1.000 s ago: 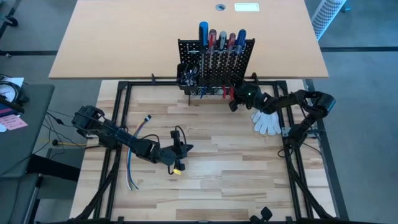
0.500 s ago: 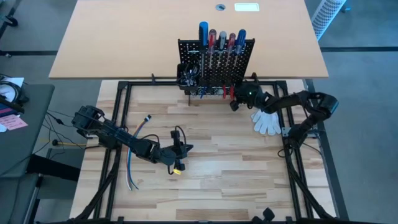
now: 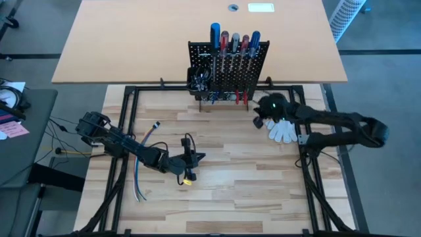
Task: Hang tools onto peg board
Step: Return to Home Position
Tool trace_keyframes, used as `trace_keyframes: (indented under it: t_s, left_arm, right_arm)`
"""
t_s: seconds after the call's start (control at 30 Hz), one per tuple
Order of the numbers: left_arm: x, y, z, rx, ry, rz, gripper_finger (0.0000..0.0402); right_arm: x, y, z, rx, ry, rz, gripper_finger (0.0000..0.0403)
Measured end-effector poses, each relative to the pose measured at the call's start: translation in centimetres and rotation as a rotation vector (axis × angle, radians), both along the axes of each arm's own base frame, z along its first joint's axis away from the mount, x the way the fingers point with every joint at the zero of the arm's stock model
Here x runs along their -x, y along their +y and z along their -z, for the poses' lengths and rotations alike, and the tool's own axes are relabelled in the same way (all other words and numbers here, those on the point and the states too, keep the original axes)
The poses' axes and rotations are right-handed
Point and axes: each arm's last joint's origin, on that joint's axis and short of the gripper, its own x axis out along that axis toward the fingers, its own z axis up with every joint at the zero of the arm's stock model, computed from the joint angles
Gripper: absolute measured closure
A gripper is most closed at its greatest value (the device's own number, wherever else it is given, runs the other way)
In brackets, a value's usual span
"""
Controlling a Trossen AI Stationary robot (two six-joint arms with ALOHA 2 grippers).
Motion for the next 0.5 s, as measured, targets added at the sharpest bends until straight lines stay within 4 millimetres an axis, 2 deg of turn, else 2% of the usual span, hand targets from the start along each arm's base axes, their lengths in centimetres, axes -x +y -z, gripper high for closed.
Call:
trace_keyframes:
  t_s: [0.13,0.27,0.37,0.5]
  left_arm:
    - [0.4,0.2,-0.6,0.019,-0.078,0.004,0.0387]
    - [1.8,0.7,-2.9,0.049,-0.197,0.008,0.0387]
    - [4.0,1.7,-4.2,0.098,-0.26,-0.009,0.0386]
    - [7.9,3.8,-5.6,0.208,-0.386,-0.022,0.0386]
  right_arm:
    - [-0.4,4.5,-1.6,0.025,-0.112,-0.18,0.0395]
    - [0.5,9.2,-1.7,0.013,-0.13,-0.46,0.0394]
    - [1.7,12.0,-1.5,0.008,-0.179,-0.615,0.0394]
    - [3.5,14.3,-1.8,-0.021,-0.32,-0.742,0.0394]
